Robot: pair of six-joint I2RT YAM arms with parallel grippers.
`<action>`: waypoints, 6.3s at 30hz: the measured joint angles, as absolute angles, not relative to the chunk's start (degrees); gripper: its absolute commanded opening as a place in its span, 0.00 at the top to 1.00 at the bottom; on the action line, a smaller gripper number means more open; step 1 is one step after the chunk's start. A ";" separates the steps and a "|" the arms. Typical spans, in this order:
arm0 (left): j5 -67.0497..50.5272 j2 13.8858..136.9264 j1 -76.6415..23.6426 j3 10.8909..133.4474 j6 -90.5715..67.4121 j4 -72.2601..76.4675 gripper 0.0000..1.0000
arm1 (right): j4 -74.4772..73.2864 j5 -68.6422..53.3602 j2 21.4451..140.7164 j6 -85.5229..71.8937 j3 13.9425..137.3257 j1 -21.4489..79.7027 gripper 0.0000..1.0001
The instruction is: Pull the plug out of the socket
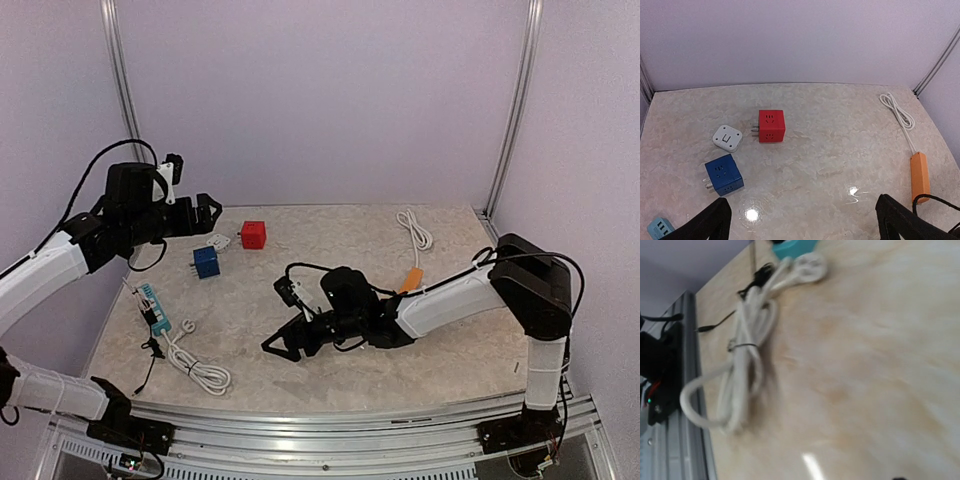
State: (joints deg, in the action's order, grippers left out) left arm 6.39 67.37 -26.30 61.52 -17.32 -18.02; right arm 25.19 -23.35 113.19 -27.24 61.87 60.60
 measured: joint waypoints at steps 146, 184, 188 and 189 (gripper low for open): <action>11.99 101.67 -47.35 41.91 -10.59 28.12 0.67 | 22.81 -10.31 79.31 -10.66 29.95 45.91 0.41; 7.46 98.26 -47.94 39.88 -9.78 25.32 0.82 | 29.95 -6.76 113.56 4.60 56.55 54.63 0.69; 7.22 97.97 -48.01 39.86 -9.61 24.82 0.82 | 29.67 -8.14 114.89 5.21 57.49 54.63 0.78; 7.27 97.73 -48.01 39.81 -9.54 24.60 0.82 | 29.65 -8.32 114.93 5.34 57.60 54.63 0.80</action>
State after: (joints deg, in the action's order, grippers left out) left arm 7.27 97.73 -48.01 39.81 -9.54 24.60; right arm 29.65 -8.32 114.93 5.34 57.60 54.63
